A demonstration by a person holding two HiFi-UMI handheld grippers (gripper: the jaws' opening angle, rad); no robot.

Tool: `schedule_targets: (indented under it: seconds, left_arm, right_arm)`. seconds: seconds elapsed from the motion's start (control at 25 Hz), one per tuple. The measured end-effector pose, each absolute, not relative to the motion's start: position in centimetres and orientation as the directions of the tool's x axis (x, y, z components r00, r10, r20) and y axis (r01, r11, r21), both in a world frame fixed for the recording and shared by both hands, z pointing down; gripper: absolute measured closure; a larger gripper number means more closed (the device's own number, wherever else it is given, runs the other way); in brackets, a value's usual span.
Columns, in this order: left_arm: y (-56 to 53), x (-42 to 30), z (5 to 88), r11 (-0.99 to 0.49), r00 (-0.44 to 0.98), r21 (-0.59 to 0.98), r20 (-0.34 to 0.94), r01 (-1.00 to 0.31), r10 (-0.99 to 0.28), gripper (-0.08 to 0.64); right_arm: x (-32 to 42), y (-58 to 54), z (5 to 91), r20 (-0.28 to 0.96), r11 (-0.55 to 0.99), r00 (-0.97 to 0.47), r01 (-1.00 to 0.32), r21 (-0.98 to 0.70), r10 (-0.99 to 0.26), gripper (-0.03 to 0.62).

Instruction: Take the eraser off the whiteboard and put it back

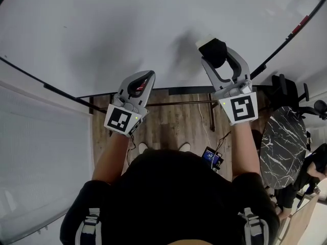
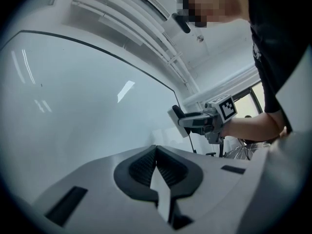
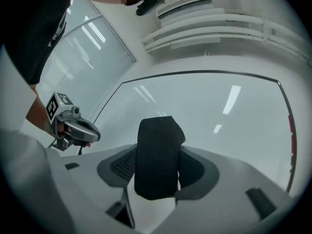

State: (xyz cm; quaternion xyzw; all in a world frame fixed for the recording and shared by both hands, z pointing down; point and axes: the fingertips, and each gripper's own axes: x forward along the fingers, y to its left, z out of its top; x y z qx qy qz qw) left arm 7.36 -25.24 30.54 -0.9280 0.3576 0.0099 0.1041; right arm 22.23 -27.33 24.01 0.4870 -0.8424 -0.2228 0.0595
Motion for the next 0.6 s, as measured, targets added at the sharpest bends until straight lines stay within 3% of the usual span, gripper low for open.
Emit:
schedule_targets:
  seconds: [0.4, 0.6]
  left_arm:
    - [-23.6, 0.4, 32.3, -0.731, 0.745, -0.146, -0.081, -0.666, -0.663, 0.555]
    - [-22.5, -0.7, 34.1, -0.751, 0.762, -0.136, -0.05, -0.646, -0.646, 0.557]
  right_arm:
    - [16.3, -25.2, 30.7, -0.122, 0.541, -0.562, -0.824, 0.169, -0.818, 0.359]
    - [13.2, -23.6, 34.4, -0.073, 0.6, -0.613, -0.787, 0.141, -0.787, 0.357]
